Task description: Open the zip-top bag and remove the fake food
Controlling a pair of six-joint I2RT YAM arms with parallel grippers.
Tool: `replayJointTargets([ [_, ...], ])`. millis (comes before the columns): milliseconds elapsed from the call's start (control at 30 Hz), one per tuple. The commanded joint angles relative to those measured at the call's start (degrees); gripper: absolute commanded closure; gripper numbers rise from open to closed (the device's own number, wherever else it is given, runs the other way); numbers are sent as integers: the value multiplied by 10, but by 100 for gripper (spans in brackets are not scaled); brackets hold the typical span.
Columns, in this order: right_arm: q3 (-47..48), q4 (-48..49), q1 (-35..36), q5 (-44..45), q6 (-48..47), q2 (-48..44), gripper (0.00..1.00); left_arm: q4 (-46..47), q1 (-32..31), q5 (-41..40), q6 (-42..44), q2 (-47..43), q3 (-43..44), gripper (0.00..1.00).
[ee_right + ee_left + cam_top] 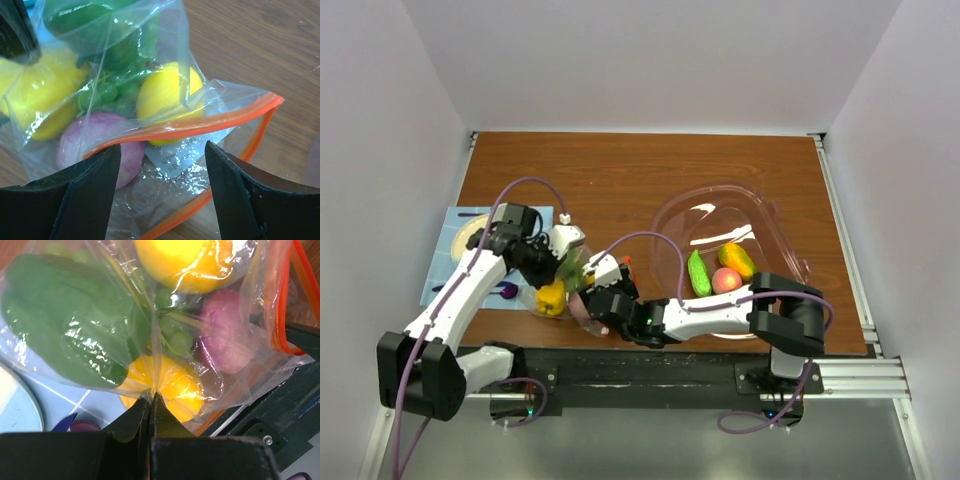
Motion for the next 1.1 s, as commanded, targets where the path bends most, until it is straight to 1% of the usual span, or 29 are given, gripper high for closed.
replayJointTargets([
  [0, -8, 65, -6, 17, 8, -16, 28, 21, -24, 12, 10, 12, -19, 100],
  [267, 17, 88, -18, -17, -3, 26, 28, 66, -64, -30, 2, 63, -38, 100],
  [467, 27, 95, -47, -38, -3, 64, 28, 61, -73, -31, 13, 85, -39, 100],
  [600, 17, 100, -67, -67, 7, 83, 31, 58, -73, -38, 22, 85, -45, 100],
  [733, 1, 113, -69, -89, 23, 104, 42, 55, -73, -38, 26, 85, -53, 100],
  [800, -7, 117, -69, -96, 28, 115, 45, 54, -73, -38, 27, 86, -52, 100],
  [867, -10, 123, -68, -104, 32, 121, 46, 50, -73, -35, 28, 85, -48, 100],
  [967, -12, 131, -69, -112, 29, 119, 57, 50, -73, -42, 22, 84, -46, 100],
  [1000, -14, 132, -69, -115, 27, 113, 66, 52, -73, -48, 21, 82, -45, 100],
  [1067, -29, 138, -68, -118, 27, 86, 74, 57, -73, -53, 16, 81, -47, 100],
])
